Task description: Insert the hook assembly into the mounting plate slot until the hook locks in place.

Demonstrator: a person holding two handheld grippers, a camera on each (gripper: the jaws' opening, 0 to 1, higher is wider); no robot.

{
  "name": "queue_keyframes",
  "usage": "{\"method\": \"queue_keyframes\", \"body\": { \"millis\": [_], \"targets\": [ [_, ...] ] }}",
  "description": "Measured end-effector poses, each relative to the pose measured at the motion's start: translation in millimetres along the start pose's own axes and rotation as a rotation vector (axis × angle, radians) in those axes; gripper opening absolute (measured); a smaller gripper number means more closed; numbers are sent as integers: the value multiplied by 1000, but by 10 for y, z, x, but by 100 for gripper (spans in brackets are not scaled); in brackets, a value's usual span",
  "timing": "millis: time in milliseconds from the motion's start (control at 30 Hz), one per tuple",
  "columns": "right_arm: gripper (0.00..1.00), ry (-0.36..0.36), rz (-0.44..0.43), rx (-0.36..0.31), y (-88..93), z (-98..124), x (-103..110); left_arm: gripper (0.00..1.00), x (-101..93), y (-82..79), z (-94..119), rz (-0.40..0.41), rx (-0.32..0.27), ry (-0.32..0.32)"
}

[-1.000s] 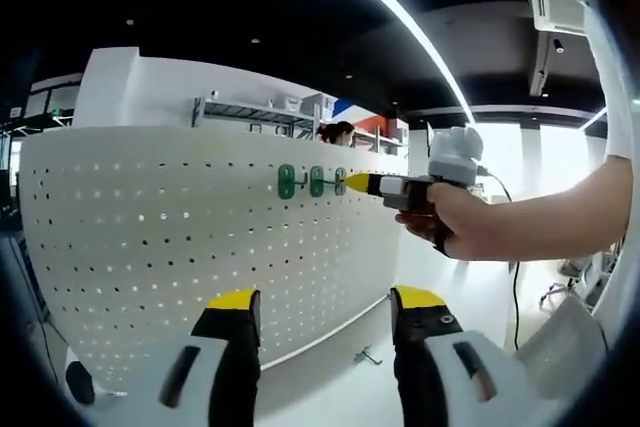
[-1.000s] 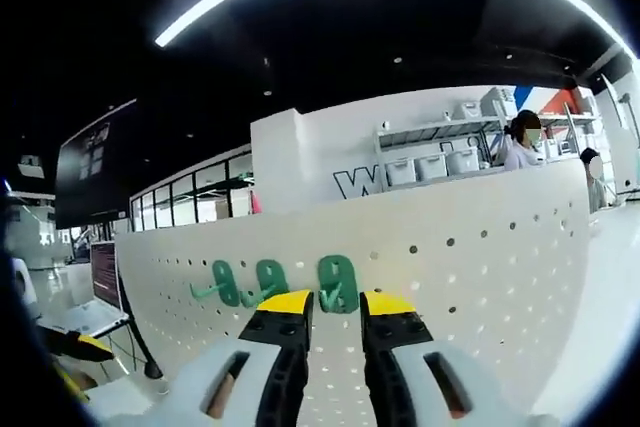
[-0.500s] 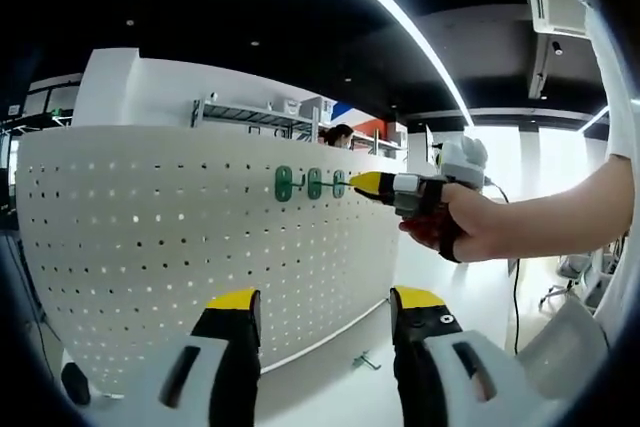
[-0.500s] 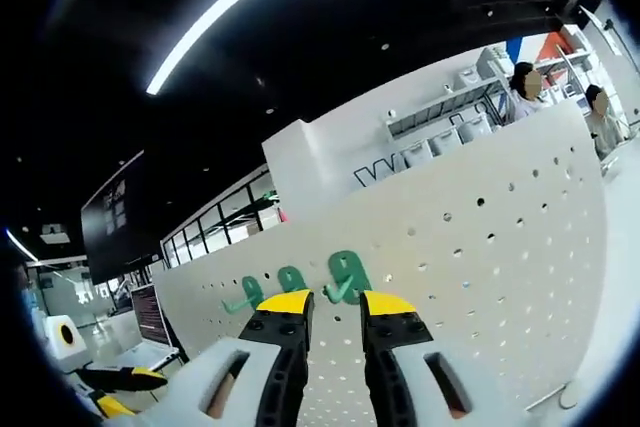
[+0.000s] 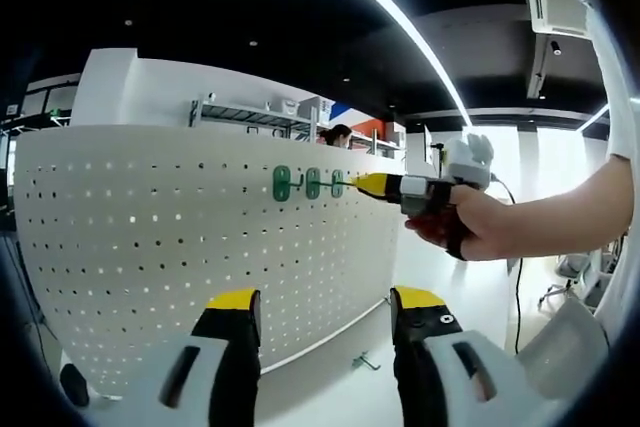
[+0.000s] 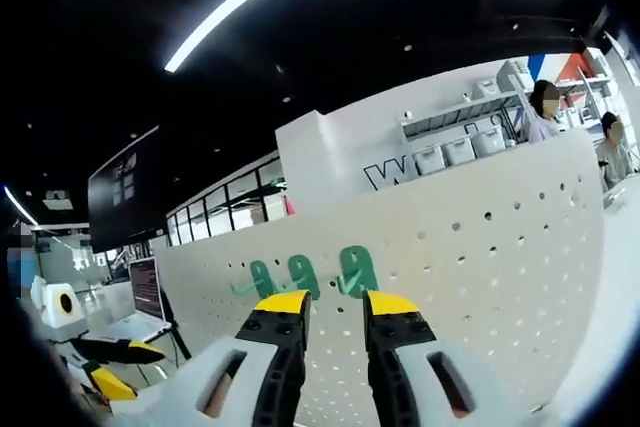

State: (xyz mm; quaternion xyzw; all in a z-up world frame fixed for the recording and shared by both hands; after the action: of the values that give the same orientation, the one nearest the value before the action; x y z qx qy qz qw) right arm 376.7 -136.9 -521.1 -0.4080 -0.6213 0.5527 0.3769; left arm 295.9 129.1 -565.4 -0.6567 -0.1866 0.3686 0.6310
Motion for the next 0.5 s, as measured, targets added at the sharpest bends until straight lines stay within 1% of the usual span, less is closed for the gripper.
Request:
{"method": "queue_keyframes", "body": {
  "millis": [267, 500],
  "targets": [
    [21, -15, 78, 18, 11, 162, 25, 54, -6, 17, -24, 0, 5, 7],
    [22, -20, 91, 29, 94, 343, 33, 54, -20, 33, -43, -2, 9, 15]
  ]
}}
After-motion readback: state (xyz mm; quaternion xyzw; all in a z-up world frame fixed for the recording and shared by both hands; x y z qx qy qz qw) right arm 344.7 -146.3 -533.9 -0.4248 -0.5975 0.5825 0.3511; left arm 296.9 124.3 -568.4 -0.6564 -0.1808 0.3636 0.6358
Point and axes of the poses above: the point that each gripper's makers call its tool centre point, and the gripper's own axes: z roughly backward along the fingers, x roughly to its left, y roughly out of its underside, the point moved 9 cm from there along z, roughly backward along the fingers, and after that the axes turned 11 degrees about z, right-handed, at the moved point
